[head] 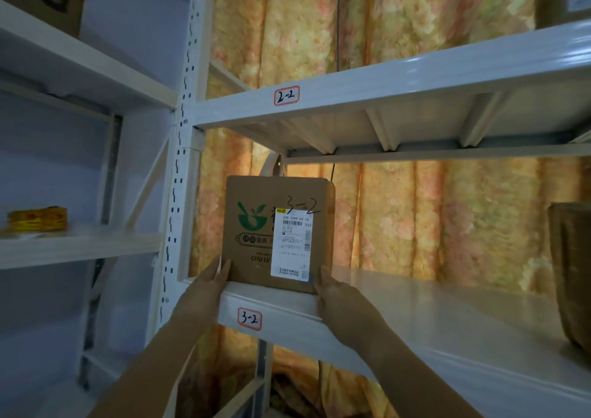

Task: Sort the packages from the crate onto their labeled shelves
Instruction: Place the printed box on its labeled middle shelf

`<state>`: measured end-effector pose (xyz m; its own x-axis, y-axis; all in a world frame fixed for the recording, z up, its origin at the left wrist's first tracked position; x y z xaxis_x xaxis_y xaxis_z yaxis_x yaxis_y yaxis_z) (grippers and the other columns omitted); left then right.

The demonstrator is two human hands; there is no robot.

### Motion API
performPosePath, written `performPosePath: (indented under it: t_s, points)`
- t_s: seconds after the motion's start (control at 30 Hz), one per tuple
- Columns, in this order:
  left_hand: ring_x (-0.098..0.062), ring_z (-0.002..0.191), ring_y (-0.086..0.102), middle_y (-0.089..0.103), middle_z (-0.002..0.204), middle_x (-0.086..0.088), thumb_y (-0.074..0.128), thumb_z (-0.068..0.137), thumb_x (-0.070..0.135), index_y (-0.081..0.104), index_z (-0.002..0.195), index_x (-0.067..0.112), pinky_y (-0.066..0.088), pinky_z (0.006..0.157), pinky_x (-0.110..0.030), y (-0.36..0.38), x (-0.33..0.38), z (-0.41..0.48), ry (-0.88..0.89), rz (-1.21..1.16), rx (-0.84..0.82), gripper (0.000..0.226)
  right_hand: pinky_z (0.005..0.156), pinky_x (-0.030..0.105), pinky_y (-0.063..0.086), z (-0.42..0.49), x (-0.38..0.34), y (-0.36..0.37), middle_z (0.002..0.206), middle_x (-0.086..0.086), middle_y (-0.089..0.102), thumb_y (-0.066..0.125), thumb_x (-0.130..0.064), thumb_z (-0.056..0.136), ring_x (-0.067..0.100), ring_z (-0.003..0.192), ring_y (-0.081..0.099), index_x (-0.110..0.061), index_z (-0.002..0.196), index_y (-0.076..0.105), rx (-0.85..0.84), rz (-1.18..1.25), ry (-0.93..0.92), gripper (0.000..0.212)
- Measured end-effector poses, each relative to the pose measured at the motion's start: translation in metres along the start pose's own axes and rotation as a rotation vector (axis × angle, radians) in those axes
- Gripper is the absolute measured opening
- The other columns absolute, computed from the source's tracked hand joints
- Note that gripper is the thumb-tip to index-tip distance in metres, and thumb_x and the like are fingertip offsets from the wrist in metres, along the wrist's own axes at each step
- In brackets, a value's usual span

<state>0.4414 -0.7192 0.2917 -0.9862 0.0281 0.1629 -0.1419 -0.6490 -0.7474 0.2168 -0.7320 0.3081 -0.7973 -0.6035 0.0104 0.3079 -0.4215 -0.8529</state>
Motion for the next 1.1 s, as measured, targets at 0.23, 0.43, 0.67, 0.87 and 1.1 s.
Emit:
performPosePath:
  t_s: [0.23,0.43,0.67,0.87,1.1]
  points:
    - [-0.013,0.143,0.010,-0.004,0.154,0.008,0.034,0.100,0.023,0.001,0.149,0.023,0.017,0.117,-0.036,-0.012,0.006,-0.059,-0.015,-0.003,0.125,0.059,0.078,0.035,0.059,-0.039,-0.039,-0.034,0.109,0.013,0.069,0.082,-0.006,0.056,0.026,0.096,0.068,-0.004,0.106,0.071,0.417,-0.201,-0.298,0.051]
    - [-0.019,0.144,0.004,-0.002,0.156,-0.004,0.039,0.093,0.003,0.006,0.148,0.014,0.029,0.110,-0.036,-0.071,0.030,-0.118,-0.039,0.082,0.169,0.065,0.103,0.049,0.040,-0.091,-0.050,-0.038,0.127,0.015,0.060,0.073,-0.002,0.062,0.033,0.118,0.056,-0.002,0.123,0.061,0.356,-0.149,-0.241,0.062]
    - [-0.028,0.134,0.034,0.029,0.151,-0.009,0.041,0.089,-0.006,0.032,0.144,0.016,0.037,0.105,-0.040,-0.132,0.062,-0.223,-0.093,0.245,-0.005,0.060,0.097,0.045,0.046,-0.180,-0.105,-0.044,0.119,0.018,0.063,0.066,0.002,0.071,0.037,0.111,0.058,-0.001,0.112,0.067,0.169,0.060,-0.429,0.041]
    - [-0.026,0.132,0.036,0.034,0.148,-0.006,0.044,0.093,0.005,0.039,0.141,0.021,0.030,0.107,-0.034,-0.154,0.036,-0.374,-0.428,0.289,-0.288,0.050,0.107,0.037,0.035,-0.262,-0.142,-0.017,0.144,0.005,0.045,0.053,-0.005,0.085,0.025,0.130,0.040,-0.015,0.136,0.050,-0.153,0.145,-0.611,0.052]
    - [-0.028,0.131,0.037,0.039,0.145,-0.009,0.048,0.090,0.005,0.042,0.139,0.018,0.032,0.108,-0.039,-0.189,0.023,-0.505,-0.580,0.330,-0.366,0.051,0.109,0.035,0.028,-0.329,-0.209,0.021,0.149,0.008,0.036,0.052,-0.011,0.092,0.026,0.135,0.034,-0.012,0.142,0.041,-0.355,0.179,-0.710,0.051]
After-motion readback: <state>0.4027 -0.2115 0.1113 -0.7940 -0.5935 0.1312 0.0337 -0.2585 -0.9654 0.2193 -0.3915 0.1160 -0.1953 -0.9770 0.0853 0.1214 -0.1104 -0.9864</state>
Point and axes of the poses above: each hand's wrist, its own z-axis towards the middle knuckle, its own y-axis out of the palm, x = y × z, the point moved 8 cm from there along z, towards the middle knuckle
